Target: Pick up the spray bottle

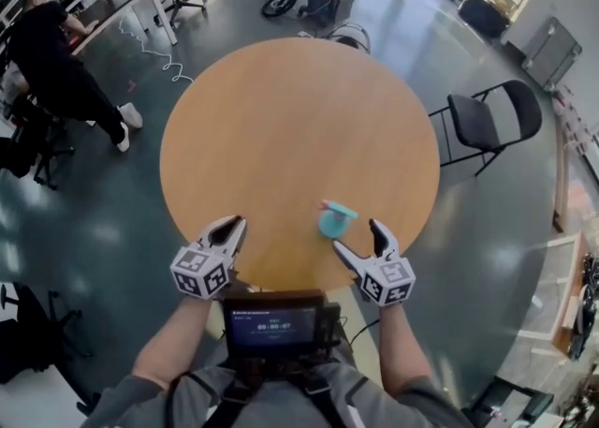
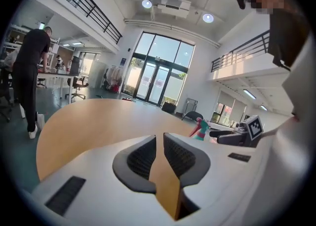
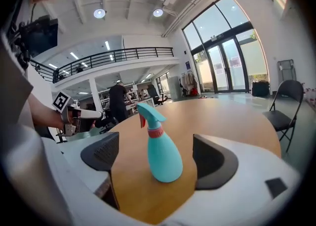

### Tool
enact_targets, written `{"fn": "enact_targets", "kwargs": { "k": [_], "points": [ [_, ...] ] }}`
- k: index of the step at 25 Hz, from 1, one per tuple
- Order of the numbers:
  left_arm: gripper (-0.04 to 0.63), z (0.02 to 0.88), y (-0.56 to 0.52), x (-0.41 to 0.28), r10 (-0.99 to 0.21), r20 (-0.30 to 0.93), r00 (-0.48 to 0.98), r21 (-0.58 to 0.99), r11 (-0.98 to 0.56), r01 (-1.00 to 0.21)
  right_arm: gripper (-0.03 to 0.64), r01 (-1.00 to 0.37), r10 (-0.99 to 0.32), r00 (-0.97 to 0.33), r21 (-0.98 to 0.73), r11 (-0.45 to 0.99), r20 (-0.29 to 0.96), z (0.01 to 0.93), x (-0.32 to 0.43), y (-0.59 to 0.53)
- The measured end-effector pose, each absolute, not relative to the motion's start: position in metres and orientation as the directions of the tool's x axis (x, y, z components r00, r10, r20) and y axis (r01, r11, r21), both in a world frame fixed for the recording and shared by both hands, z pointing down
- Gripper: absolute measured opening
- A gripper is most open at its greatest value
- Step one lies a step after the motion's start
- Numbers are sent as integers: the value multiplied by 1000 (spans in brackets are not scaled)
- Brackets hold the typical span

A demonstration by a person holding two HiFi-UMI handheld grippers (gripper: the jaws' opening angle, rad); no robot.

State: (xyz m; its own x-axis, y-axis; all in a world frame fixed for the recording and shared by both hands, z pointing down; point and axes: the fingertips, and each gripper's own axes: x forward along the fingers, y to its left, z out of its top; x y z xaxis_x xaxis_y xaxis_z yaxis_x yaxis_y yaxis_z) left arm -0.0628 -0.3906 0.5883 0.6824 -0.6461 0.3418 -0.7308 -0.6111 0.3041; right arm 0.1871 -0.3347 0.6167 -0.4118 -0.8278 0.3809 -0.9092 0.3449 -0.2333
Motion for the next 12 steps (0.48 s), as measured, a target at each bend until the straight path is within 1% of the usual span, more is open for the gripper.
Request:
{"fn": "enact_targets", "kwargs": {
  "k": [7,9,10,12],
  "points": [
    [52,635,-388,-54,-614,428,663,305,-592,-746,477,-910,-780,-411,-259,323,473,668,192,-335],
    [52,644,-387,-55,-612,449,651,303,-581,-755,477,-907,-770,-418,-269,325,482,676,190,-334],
    [52,648,-388,-55,-609,459,647,301,-578,-758,495,-906,-766,-421,-272,325,486,679,190,-334],
    [52,656,-389,-54,-599,475,644,298,-579,-759,495,-904,-758,-425,-275,327,494,683,187,-336]
  ]
}}
